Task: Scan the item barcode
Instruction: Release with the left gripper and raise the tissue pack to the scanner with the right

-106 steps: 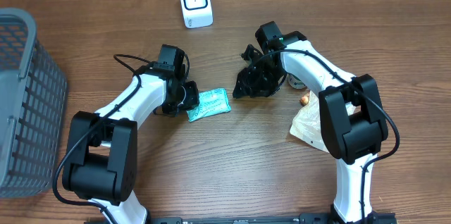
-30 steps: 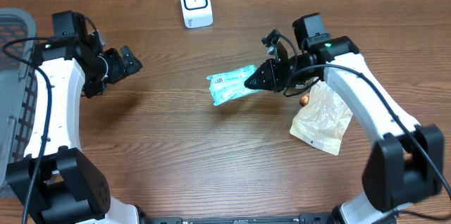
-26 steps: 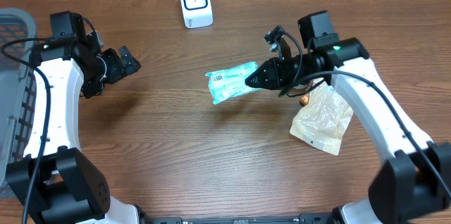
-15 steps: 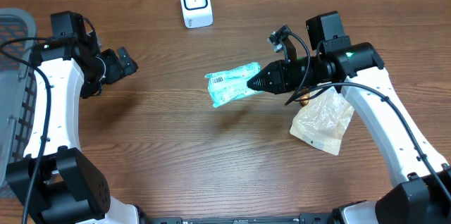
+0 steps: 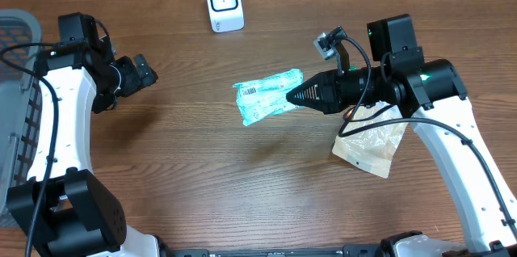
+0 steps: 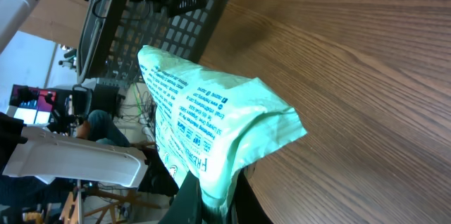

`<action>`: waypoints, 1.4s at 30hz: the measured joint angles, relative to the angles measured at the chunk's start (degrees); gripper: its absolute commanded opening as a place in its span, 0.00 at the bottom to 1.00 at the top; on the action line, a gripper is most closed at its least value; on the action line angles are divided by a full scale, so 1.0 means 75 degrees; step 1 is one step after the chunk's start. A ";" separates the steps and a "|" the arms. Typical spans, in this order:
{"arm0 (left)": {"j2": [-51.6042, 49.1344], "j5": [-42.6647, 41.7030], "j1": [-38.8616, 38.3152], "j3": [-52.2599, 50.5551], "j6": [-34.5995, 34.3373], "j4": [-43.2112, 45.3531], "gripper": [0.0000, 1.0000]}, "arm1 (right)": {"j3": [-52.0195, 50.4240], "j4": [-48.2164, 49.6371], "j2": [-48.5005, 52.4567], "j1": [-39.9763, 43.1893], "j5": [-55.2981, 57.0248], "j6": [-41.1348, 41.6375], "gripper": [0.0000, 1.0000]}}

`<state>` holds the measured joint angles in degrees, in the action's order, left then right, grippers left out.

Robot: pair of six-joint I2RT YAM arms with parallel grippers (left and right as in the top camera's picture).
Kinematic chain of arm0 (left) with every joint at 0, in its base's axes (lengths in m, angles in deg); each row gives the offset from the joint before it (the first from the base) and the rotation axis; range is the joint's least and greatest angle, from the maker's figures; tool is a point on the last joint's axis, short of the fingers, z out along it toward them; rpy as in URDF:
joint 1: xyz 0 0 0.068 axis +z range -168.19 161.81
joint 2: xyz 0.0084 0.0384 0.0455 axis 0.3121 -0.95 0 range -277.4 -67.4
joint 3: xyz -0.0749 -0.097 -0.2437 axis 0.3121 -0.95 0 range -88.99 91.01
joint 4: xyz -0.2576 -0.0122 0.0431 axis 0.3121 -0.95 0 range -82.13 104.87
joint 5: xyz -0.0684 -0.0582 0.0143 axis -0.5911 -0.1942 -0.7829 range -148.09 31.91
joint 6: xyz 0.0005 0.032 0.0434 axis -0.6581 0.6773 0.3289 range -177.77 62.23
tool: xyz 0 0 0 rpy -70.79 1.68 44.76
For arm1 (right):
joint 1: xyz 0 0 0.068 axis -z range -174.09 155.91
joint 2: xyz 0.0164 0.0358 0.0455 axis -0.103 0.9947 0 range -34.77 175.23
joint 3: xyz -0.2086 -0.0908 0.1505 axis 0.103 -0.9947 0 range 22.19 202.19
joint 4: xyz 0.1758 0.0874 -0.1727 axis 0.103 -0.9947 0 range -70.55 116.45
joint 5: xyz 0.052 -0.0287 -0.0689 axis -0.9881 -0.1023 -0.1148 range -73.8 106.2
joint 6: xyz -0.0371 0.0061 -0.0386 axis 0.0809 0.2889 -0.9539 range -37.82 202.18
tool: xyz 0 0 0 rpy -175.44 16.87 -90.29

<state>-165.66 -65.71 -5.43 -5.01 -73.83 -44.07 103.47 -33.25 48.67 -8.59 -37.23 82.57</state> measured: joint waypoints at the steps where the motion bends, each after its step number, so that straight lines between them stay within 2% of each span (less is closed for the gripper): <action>1: 0.0000 -0.0003 0.0000 0.0000 0.0000 0.0000 0.99 | 0.0000 -0.0017 0.0000 0.0023 -0.0009 -0.0003 0.04; 8: 0.0000 -0.0003 0.0000 0.0000 0.0000 0.0000 0.99 | 0.0017 0.0160 0.0000 0.0085 0.0041 0.0041 0.04; 11: 0.0000 -0.0003 0.0000 0.0000 0.0000 0.0000 0.99 | 0.0338 0.0163 0.0015 0.0058 0.0699 0.0341 0.03; 16: 0.0000 0.0029 0.0000 0.0000 0.0000 -0.0003 1.00 | 0.2037 -0.0513 0.0452 -0.0251 0.2259 0.0615 0.04; 22: 0.0000 0.0041 0.0000 0.0000 0.0000 0.0000 1.00 | 0.4570 -0.0819 0.1950 -0.0903 0.4436 0.0638 0.04; 30: 0.0000 0.0055 0.0000 0.0000 0.0000 0.0006 1.00 | 0.5077 0.2766 0.3960 -0.1684 0.8177 -0.0455 0.04; 35: 0.0000 0.0055 0.0000 0.0000 0.0000 0.0003 1.00 | 0.5077 0.5030 0.5368 -0.2043 0.9658 -0.2215 0.04; 42: 0.0000 0.0055 0.0000 0.0000 0.0000 0.0003 1.00 | 0.5068 0.7294 0.6709 -0.2425 1.0660 -0.5059 0.04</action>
<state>-165.66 -65.29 -5.43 -5.01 -73.83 -44.05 141.47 21.46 98.99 -26.77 42.72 44.62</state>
